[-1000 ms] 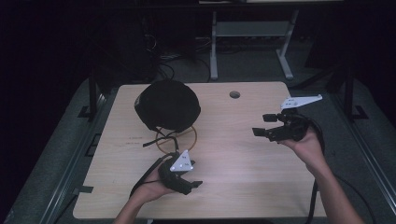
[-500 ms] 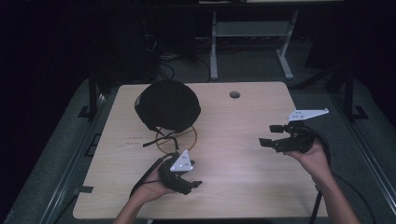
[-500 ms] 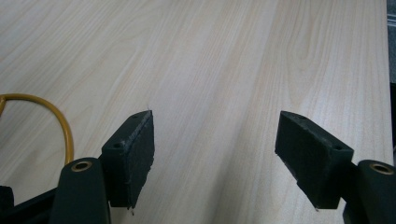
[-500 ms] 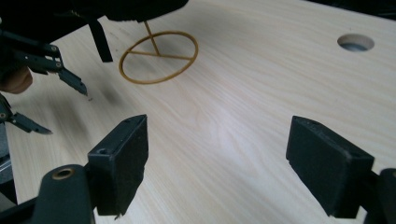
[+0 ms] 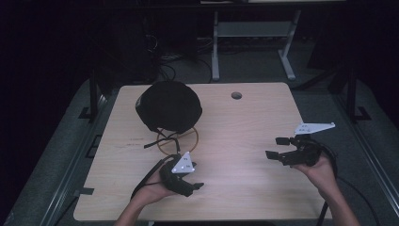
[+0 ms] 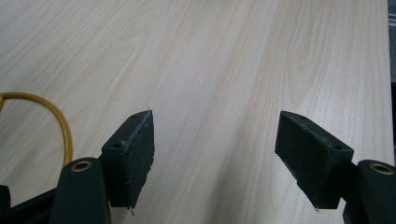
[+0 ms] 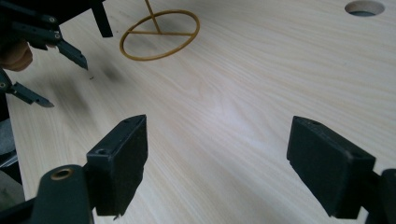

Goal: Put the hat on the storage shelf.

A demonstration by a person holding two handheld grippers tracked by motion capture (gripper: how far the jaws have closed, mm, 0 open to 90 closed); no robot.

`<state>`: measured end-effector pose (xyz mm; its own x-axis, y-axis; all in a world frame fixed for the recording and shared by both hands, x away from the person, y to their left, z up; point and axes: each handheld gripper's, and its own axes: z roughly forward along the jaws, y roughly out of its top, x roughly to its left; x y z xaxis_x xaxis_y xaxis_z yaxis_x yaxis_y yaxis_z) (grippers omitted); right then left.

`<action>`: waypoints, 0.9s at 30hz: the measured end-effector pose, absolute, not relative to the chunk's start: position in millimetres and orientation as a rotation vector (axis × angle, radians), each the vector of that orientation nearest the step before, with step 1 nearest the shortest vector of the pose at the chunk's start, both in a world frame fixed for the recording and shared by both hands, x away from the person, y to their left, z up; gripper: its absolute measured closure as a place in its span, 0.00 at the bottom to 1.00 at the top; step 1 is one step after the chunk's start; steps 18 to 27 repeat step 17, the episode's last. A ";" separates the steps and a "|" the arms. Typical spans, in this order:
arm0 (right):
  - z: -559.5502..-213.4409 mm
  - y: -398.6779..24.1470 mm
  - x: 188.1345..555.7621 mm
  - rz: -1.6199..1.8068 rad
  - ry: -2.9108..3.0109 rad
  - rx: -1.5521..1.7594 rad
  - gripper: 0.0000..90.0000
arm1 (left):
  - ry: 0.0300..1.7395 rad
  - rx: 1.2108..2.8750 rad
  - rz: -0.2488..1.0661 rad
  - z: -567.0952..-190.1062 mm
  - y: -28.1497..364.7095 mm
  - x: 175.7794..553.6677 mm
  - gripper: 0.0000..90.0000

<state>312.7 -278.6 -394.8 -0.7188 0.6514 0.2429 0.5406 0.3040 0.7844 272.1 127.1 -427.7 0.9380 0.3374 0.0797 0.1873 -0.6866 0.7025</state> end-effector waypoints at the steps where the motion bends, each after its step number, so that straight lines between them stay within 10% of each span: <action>1: -396.9 -279.9 310.9 1.389 2.435 1.120 0.22 | 0.364 2.346 0.263 -427.6 127.1 272.1 0.31; 27: -441.3 -290.8 276.6 1.379 2.437 1.191 0.21 | 0.354 2.362 0.254 -429.9 124.8 271.7 0.31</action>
